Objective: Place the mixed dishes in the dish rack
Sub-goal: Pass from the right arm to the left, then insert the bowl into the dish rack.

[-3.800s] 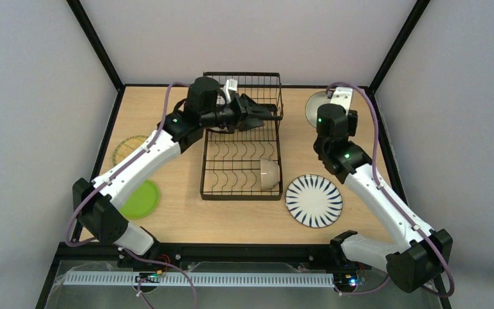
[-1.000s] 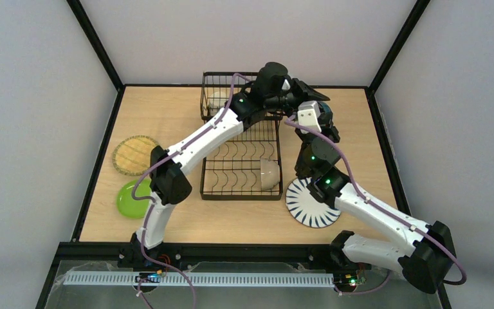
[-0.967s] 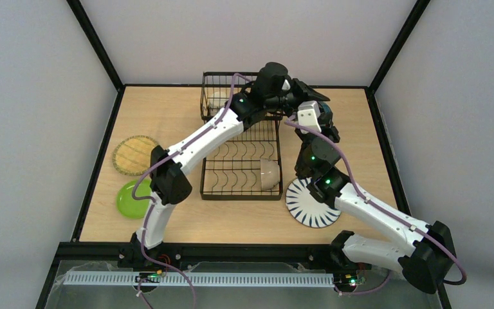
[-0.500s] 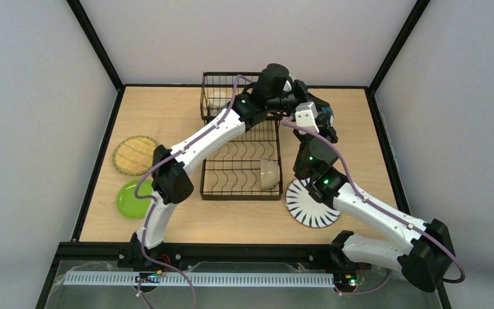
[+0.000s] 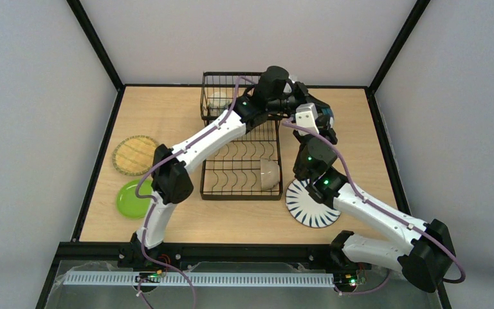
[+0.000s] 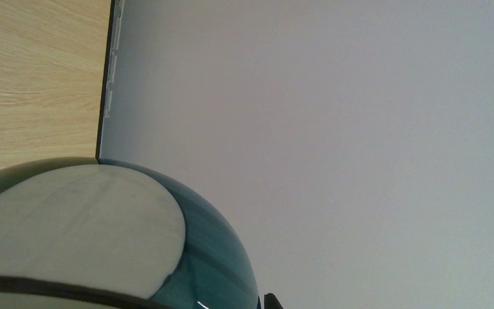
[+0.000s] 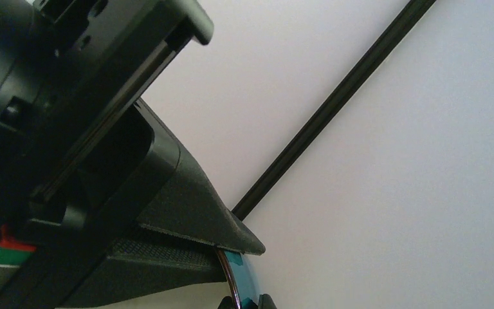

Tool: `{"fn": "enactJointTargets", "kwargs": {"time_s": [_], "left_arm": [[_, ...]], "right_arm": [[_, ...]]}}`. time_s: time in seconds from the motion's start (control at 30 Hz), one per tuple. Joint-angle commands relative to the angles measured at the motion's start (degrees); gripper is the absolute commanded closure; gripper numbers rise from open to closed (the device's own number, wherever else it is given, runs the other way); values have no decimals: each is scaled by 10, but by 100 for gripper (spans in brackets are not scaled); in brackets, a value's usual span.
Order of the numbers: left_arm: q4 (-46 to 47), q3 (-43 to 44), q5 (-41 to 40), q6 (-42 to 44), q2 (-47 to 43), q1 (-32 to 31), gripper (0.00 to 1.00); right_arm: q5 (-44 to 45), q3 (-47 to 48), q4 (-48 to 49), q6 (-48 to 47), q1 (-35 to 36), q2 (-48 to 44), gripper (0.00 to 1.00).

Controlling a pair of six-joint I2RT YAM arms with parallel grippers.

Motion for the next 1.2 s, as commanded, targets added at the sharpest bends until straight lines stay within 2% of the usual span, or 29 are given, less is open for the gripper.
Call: {"fn": "enactJointTargets", "kwargs": {"time_s": [0.0,0.07,0.3,0.53,0.83,1.17], "left_arm": [[82,-30,-7,34,-25,10,98],[88,-38,-8,40,-33,12,98],[107,-68,-2,49,-60,15,98],[122,-108,-8,53,-89,15,98],[121,-141,-15,71,-125,17,98],[123,-187,-18,94,-165,23,98]], "right_arm": [[-8,5,-5,52,15,-28,100],[-6,12,-24,71,15,-32,97],[-1,44,-120,152,15,-43,66],[-1,79,-219,230,15,-57,40],[-27,129,-357,340,15,-111,31],[-54,159,-430,403,15,-157,26]]}}
